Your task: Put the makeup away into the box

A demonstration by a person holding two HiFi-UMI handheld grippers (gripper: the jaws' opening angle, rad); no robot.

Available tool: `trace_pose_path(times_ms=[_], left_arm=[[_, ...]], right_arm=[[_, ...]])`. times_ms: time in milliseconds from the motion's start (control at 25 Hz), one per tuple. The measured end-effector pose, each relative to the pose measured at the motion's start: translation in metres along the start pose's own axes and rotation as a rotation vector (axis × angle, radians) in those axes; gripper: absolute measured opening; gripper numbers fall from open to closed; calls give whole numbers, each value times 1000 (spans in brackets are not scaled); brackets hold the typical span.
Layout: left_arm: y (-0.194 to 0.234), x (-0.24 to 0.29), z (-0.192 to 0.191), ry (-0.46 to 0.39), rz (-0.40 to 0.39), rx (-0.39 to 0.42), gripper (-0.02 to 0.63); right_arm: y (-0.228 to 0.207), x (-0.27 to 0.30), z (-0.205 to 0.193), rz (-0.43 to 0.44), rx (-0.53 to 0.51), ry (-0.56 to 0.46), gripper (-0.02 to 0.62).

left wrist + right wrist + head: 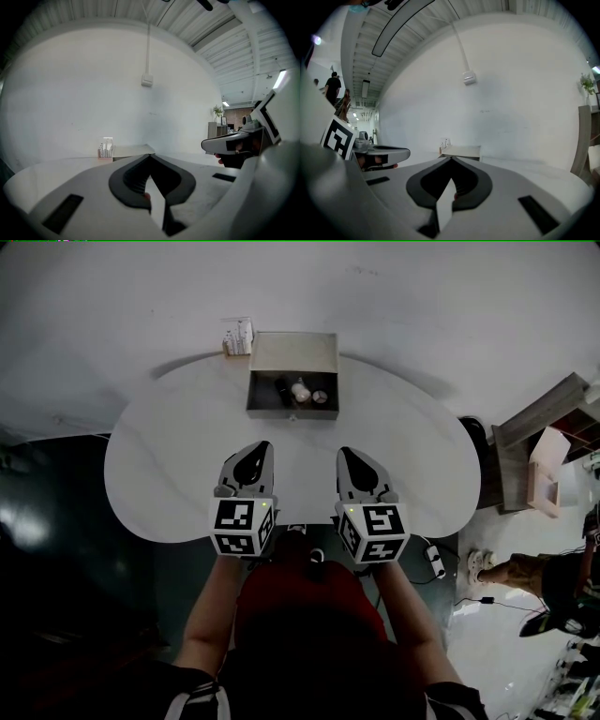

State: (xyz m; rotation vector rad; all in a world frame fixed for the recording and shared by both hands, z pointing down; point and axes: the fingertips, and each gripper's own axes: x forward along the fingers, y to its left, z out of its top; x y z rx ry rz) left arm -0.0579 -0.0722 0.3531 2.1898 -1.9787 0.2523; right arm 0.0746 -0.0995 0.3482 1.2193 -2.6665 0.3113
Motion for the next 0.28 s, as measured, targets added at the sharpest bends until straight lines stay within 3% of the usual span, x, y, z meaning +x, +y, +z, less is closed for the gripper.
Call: trace_pose_path(times_ms=[280], left_arm=[[1,-10,-3,-12,5,-2,21]], right_arm=[[5,-7,-4,-5,4,-9,14]])
